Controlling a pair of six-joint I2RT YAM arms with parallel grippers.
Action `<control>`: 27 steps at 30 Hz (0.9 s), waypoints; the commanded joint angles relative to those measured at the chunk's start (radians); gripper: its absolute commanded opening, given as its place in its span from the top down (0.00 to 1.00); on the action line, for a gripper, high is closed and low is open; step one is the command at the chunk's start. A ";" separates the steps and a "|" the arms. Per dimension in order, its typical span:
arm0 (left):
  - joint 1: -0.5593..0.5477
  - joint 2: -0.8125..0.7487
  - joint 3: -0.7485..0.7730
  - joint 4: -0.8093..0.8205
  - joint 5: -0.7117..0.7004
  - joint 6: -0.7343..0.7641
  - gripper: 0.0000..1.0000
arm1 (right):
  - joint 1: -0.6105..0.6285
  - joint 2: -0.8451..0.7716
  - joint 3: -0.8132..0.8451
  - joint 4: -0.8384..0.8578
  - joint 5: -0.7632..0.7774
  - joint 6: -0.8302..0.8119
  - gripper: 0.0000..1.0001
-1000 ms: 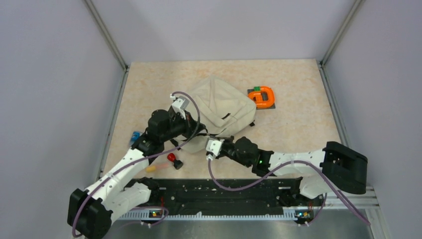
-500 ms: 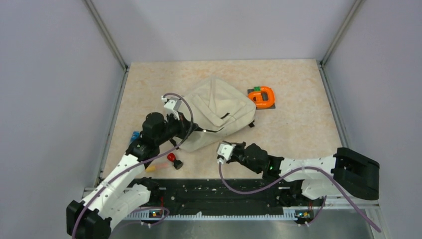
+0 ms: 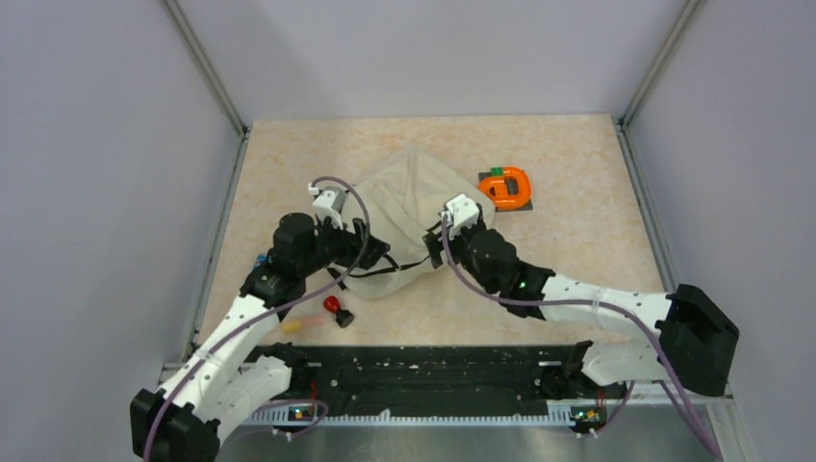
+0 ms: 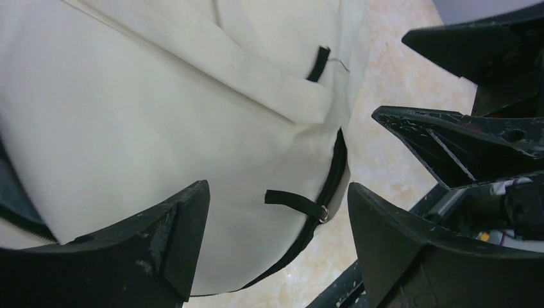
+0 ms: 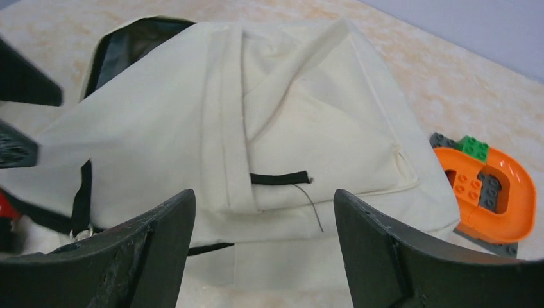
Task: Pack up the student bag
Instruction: Zip the student bag at the center of the board, then adjust the student bag at the center of the board.
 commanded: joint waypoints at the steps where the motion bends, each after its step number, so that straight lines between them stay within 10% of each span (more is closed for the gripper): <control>1: 0.045 -0.071 0.056 -0.071 -0.133 -0.064 0.14 | -0.052 0.032 0.104 -0.250 0.146 0.329 0.20; 8: 0.097 -0.120 -0.119 0.012 -0.005 -0.122 0.10 | -0.145 -0.010 -0.007 -0.275 0.117 0.742 0.10; 18: 0.085 -0.015 -0.236 0.362 0.231 -0.090 0.04 | -0.309 0.227 -0.050 0.213 -0.154 0.764 0.08; 27: -0.112 0.327 -0.143 0.577 0.246 -0.111 0.08 | -0.522 0.516 0.201 0.371 -0.307 0.616 0.93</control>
